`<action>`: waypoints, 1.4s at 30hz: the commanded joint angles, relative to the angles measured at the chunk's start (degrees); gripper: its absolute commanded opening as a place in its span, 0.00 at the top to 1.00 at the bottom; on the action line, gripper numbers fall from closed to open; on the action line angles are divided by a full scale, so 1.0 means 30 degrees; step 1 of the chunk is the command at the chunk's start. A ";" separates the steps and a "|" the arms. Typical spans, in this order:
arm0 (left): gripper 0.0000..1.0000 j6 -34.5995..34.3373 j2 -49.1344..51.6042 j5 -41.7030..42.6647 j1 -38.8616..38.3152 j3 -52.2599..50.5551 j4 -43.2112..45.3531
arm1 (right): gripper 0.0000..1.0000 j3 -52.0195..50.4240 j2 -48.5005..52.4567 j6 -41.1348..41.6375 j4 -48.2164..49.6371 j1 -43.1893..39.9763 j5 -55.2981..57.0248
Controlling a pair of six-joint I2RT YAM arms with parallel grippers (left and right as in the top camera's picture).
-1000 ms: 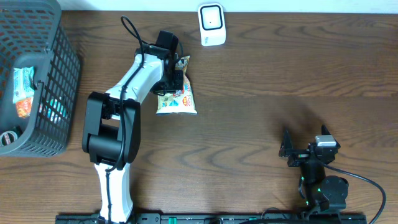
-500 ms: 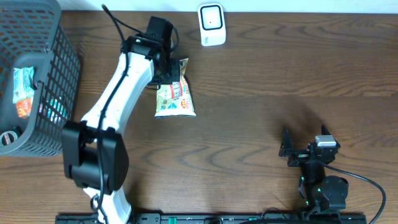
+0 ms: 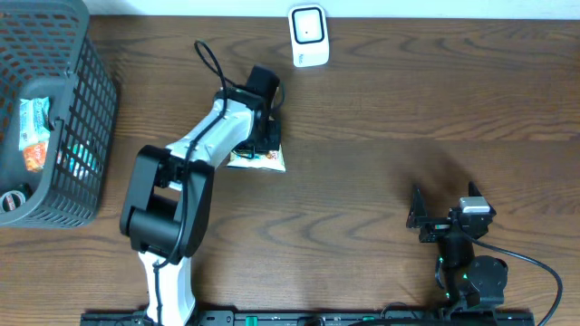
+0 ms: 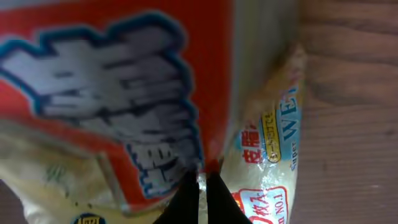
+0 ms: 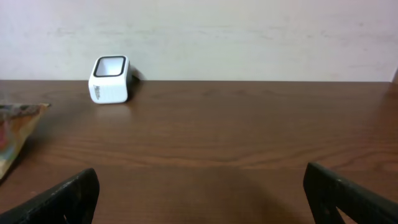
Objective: Scan the item barcode
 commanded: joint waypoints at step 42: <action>0.83 0.2208 0.0750 -0.3118 0.2703 0.2164 0.3388 | 0.01 -0.0029 -0.0124 0.0204 -0.0087 0.0058 -0.0109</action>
